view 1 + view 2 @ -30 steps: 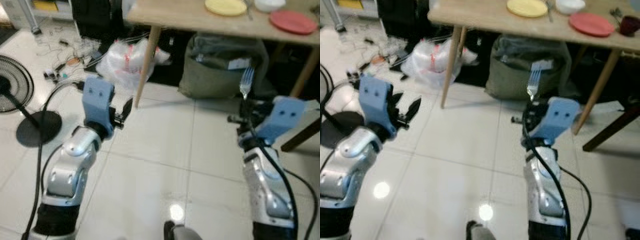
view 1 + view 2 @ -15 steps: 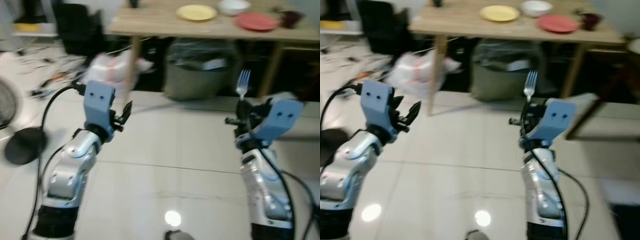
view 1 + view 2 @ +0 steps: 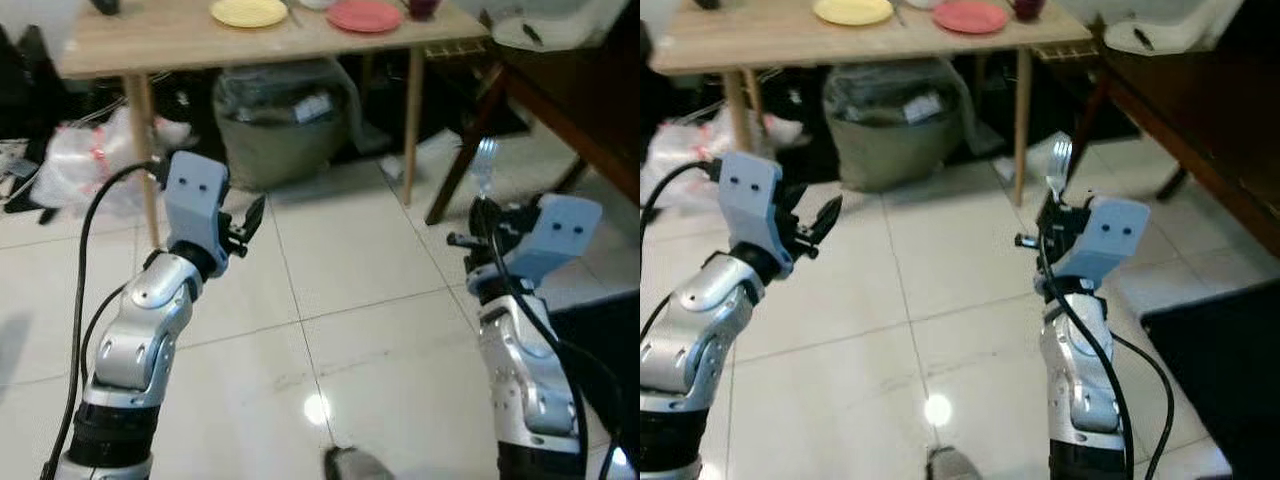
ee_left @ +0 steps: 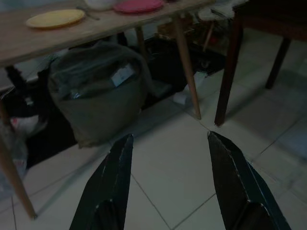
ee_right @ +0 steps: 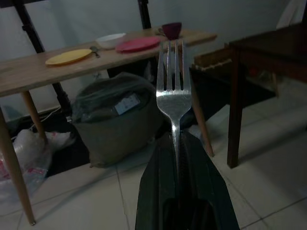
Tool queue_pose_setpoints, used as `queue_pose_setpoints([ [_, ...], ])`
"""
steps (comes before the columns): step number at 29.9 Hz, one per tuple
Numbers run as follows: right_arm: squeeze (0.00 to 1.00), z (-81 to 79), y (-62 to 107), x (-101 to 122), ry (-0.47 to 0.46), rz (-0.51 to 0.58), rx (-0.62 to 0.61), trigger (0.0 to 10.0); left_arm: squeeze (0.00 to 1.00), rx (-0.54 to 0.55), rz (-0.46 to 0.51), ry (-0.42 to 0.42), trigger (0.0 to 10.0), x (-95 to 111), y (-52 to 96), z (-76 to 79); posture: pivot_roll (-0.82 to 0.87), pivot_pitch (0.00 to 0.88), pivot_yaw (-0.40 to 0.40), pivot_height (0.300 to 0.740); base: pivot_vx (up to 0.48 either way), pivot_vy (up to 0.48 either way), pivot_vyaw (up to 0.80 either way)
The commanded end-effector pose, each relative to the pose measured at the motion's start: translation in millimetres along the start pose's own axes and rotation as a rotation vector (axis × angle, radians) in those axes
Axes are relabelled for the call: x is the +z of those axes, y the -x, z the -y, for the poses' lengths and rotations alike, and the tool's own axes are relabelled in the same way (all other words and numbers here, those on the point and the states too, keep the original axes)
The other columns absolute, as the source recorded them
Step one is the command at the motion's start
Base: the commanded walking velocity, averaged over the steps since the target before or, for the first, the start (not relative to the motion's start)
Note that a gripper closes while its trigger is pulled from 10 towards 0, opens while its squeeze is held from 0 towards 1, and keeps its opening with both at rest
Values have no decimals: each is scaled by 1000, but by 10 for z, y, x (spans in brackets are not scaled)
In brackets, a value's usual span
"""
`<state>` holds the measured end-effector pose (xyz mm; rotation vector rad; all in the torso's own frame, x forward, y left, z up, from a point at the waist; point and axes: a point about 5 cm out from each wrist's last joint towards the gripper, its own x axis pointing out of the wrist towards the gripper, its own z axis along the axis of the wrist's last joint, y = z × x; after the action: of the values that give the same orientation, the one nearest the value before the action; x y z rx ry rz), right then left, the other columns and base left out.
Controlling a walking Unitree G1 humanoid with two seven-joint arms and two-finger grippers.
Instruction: Setting the table
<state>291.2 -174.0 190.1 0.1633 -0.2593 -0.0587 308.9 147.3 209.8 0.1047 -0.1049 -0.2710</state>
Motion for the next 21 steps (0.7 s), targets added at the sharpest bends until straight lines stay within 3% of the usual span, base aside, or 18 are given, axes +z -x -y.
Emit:
queue_pose_setpoints([
  [1,0,71,19,-11,4,-6,-29,10000,0,-19,-2,-12,10000,-13,-6,35,-67,53,91,740,0,0,-800],
  [12,0,92,31,-15,7,-9,-42,10000,31,-69,-55,-77,10000,-110,23,81,-68,56,95,740,0,0,-800],
  [21,0,105,34,-10,8,-7,-51,10000,4,-72,-41,-58,10000,-100,11,21,-75,57,99,740,0,0,-800],
])
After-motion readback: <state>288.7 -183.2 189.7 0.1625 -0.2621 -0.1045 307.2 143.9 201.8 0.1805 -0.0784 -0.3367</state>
